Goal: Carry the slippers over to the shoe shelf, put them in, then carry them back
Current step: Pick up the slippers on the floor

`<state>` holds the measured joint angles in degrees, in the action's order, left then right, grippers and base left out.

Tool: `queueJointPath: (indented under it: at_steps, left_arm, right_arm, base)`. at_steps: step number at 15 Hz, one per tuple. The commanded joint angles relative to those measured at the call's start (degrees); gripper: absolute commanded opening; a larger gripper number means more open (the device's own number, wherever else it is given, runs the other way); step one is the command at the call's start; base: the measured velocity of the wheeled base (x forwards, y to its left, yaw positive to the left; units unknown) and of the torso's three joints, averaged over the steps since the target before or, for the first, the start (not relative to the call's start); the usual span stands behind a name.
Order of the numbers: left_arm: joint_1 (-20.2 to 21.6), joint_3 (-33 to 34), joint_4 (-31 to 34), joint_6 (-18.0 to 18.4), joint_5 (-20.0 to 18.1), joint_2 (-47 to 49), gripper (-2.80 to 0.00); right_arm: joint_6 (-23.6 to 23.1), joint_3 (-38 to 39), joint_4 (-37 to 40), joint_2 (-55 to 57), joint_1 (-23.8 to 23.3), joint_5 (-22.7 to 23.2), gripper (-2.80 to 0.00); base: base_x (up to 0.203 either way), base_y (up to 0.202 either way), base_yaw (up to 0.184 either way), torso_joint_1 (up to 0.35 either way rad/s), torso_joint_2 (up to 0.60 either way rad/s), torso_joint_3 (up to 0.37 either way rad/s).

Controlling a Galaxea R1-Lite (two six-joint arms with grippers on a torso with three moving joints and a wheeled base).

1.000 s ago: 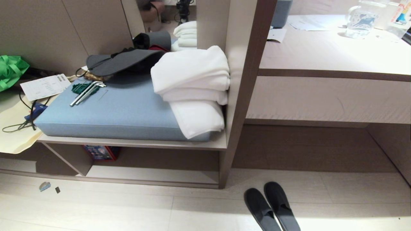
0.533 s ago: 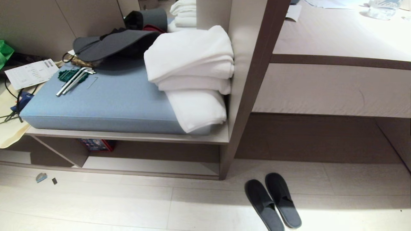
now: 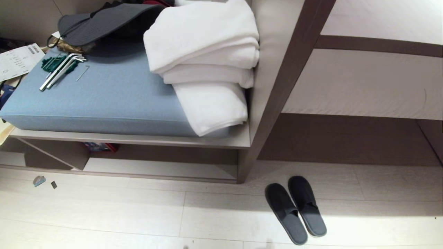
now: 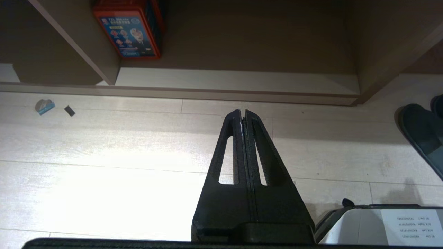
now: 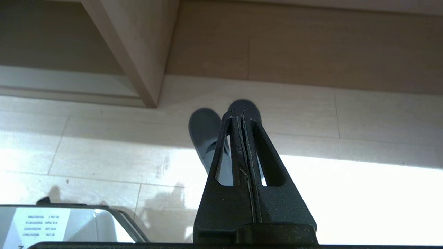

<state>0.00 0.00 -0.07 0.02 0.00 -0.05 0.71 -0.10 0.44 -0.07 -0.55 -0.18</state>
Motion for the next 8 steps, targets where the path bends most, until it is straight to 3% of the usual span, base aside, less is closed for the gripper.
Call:
queueJointPath:
  at_steps: [1, 8]
  left_arm:
    - [0.0, 0.0, 0.0, 0.0, 0.0, 0.0, -2.8]
    - [0.0, 0.0, 0.0, 0.0, 0.0, 0.0, -2.8]
  right_arm:
    - [0.0, 0.0, 0.0, 0.1, 0.0, 0.0, -2.8]
    - [0.1, 0.0, 0.0, 0.1, 0.0, 0.0, -2.8]
  base:
    - [0.0, 0.0, 0.0, 0.007, 0.0, -0.188]
    - [0.0, 0.0, 0.0, 0.004, 0.0, -0.199]
